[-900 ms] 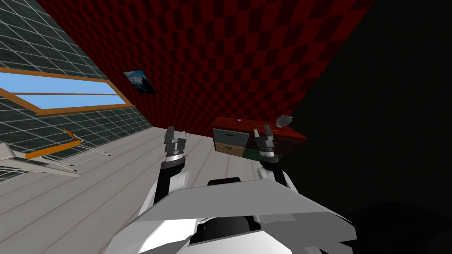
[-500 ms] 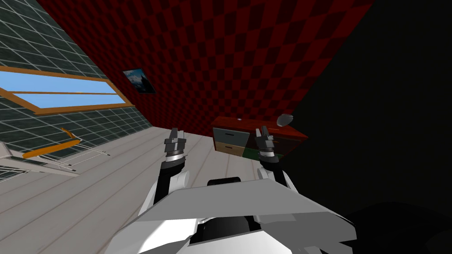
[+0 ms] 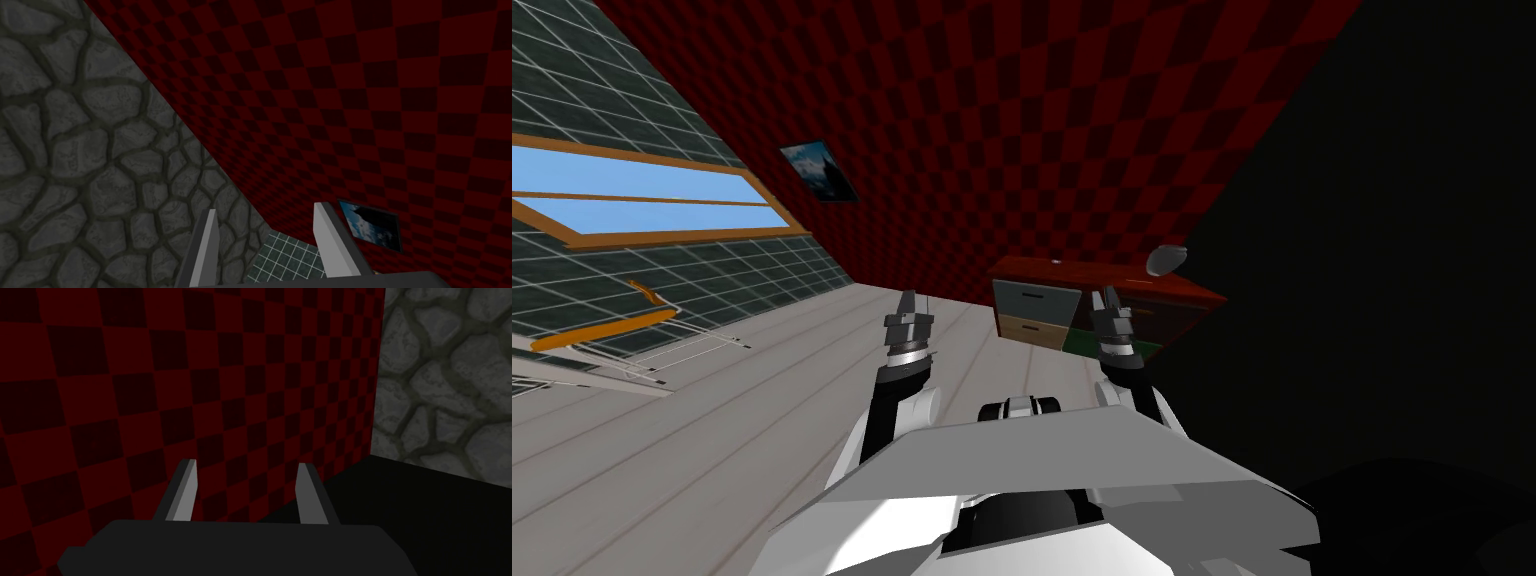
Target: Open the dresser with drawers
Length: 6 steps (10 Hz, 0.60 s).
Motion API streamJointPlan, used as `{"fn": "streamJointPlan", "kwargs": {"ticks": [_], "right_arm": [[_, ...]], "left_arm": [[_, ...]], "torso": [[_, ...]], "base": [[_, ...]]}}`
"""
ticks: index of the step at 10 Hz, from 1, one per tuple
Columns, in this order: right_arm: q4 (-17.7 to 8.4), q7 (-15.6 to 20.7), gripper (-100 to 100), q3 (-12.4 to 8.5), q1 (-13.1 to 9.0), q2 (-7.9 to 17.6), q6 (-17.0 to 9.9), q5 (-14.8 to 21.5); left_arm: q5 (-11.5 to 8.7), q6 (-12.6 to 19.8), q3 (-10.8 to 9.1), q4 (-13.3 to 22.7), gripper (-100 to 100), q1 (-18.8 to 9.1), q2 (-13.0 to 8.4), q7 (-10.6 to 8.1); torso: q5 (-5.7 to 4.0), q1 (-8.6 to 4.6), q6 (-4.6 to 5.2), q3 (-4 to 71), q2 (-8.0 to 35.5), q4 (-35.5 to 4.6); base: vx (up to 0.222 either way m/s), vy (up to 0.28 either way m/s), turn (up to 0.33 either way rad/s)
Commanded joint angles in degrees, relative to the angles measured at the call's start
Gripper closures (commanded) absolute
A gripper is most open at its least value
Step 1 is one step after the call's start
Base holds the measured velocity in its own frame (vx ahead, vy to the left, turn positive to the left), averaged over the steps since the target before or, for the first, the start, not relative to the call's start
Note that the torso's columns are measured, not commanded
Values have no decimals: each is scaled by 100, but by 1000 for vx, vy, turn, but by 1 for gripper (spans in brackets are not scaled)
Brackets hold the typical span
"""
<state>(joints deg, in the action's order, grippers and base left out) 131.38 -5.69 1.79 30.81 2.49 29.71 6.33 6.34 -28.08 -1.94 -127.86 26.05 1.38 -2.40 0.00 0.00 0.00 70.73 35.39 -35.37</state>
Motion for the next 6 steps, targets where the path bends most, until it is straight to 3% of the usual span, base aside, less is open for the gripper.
{"fn": "streamJointPlan", "kwargs": {"ticks": [1, 3, 6], "right_arm": [[-60, 106, -100, 4, 23, 192, -163, 161], [-139, 263, -100, 10, 59, 329, -404, 399], [-306, 612, -100, 22, 139, 474, -881, 910]], "left_arm": [[0, 0, 0, 0, 0, 0, 0, 0], [0, 1, 0, 3, 0, 1, 0, 0], [0, 1, 0, 3, 0, 2, 0, 0]], "torso": [[0, 0, 0, 846, 423, -423], [0, 1, -1, 1362, 654, -664], [1, 3, 0, 1388, 682, -689]], "base": [[37, 3, 73], [69, 4, 95], [97, 7, 126]]}}
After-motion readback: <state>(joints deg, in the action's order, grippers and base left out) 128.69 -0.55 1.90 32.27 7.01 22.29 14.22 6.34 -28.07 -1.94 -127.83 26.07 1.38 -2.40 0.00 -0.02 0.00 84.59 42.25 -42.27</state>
